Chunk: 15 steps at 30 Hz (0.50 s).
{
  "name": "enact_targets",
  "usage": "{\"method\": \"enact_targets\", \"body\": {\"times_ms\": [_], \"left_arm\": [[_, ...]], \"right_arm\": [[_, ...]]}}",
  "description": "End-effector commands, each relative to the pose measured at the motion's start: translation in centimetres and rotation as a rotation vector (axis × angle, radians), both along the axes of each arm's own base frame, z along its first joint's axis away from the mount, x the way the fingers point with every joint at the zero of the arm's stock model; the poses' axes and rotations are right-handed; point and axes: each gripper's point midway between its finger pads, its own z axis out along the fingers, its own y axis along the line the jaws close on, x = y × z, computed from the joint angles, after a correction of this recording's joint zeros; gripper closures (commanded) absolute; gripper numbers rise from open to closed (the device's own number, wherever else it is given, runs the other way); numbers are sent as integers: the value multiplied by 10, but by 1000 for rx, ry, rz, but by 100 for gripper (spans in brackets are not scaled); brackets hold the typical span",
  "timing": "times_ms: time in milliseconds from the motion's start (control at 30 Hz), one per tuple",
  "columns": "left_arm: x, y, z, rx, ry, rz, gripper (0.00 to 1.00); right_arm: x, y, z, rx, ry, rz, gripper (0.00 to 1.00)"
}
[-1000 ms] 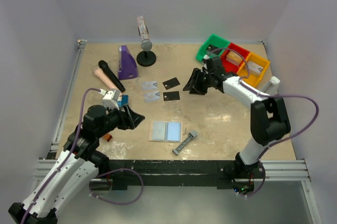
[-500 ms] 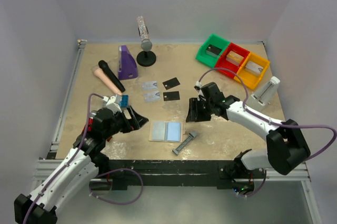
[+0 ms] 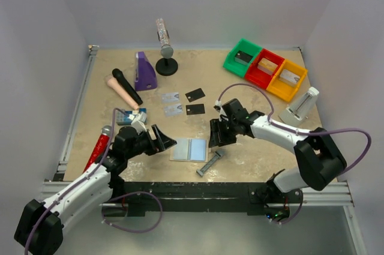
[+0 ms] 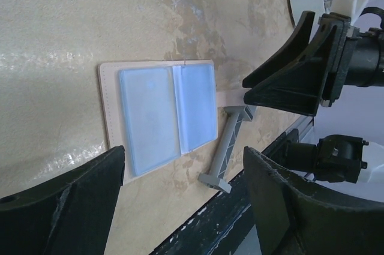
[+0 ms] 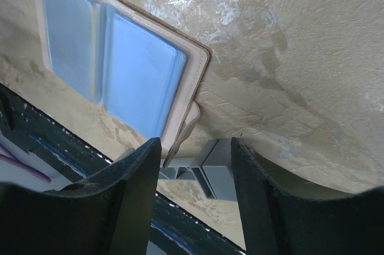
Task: Take the credit cards out of the card holder
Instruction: Remove the credit card from the card holder.
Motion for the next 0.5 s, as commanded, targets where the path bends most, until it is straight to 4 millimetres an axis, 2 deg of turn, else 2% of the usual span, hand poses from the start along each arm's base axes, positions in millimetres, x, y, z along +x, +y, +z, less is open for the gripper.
{"method": "enact_targets", "body": {"times_ms": [0, 233, 300, 367, 467], "left_arm": [[4, -10, 8, -49, -27, -13, 17], [4, -14, -5, -28, 10, -21, 19], [7, -13, -6, -18, 11, -13, 19], [10, -13, -6, -4, 7, -6, 20], [14, -13, -3, 9, -3, -2, 20]], "right_arm": [[2, 13, 4, 38, -9, 55, 46], [3, 17, 1, 50, 2, 67, 60], [3, 18, 1, 50, 0, 70, 66], [4, 18, 2, 50, -3, 68, 78], [4, 19, 2, 52, 3, 69, 91]]}}
